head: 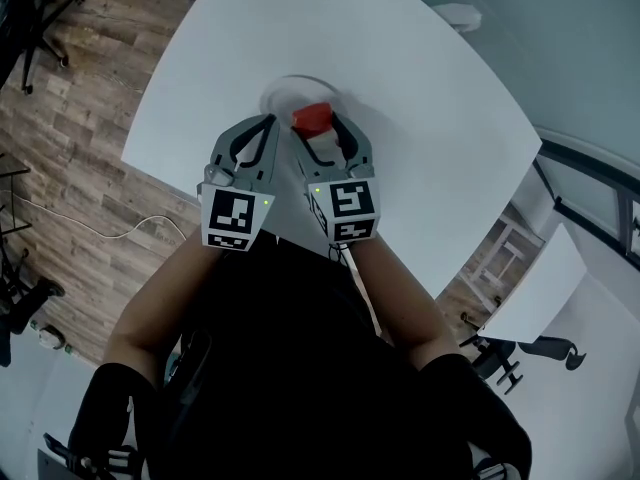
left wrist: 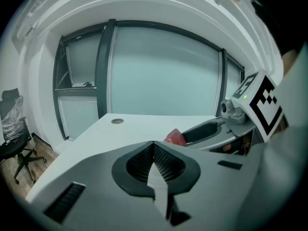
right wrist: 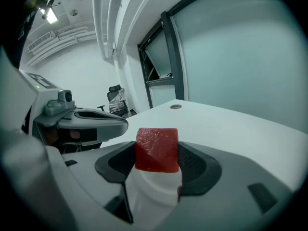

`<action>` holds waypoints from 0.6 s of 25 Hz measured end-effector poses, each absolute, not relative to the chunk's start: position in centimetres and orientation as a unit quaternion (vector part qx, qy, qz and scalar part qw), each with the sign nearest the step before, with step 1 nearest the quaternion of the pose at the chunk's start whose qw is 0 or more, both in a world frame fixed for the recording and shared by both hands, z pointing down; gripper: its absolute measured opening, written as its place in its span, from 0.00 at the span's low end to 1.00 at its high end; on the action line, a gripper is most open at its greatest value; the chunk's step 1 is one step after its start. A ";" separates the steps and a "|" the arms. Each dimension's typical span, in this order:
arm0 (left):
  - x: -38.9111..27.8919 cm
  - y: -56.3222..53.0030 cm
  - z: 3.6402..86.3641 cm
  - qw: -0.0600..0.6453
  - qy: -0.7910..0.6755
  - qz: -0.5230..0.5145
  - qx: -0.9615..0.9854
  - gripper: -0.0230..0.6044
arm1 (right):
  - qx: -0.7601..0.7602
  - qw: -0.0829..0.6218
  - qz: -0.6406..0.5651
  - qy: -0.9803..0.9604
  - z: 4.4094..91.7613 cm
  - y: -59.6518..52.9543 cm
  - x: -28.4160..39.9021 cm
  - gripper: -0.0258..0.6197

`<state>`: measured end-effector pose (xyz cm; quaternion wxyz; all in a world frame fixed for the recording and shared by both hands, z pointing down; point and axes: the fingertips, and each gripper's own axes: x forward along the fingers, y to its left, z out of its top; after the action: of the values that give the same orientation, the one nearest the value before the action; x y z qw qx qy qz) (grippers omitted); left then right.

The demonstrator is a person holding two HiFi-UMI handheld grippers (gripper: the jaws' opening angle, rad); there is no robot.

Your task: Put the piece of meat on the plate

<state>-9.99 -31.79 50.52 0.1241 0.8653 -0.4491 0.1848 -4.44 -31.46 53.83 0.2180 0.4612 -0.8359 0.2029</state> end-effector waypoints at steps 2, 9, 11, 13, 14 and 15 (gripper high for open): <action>-9.9 -32.2 51.0 0.129 -0.448 0.187 0.865 0.02 | 0.457 0.227 0.211 -0.834 54.5 -31.7 -4.6 0.47; -10.2 -32.7 52.5 0.147 -0.451 0.189 0.859 0.02 | 0.444 0.265 0.218 -0.828 56.4 -32.0 -5.5 0.47; -10.2 -32.9 53.0 0.152 -0.450 0.190 0.859 0.02 | 0.443 0.280 0.218 -0.823 56.8 -32.2 -5.6 0.47; -10.4 -33.1 53.3 0.157 -0.450 0.190 0.859 0.02 | 0.440 0.296 0.216 -0.820 57.0 -32.5 -6.0 0.47; -10.6 -33.2 53.4 0.160 -0.450 0.190 0.858 0.02 | 0.438 0.303 0.213 -0.819 57.1 -32.6 -6.2 0.47; -10.7 -33.3 53.6 0.162 -0.451 0.189 0.857 0.02 | 0.437 0.310 0.209 -0.818 57.3 -32.7 -6.4 0.47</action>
<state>-10.74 -33.33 53.57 0.1621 0.8573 -0.4505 0.1892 -6.41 -32.68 57.31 0.3105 0.4369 -0.8178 0.2095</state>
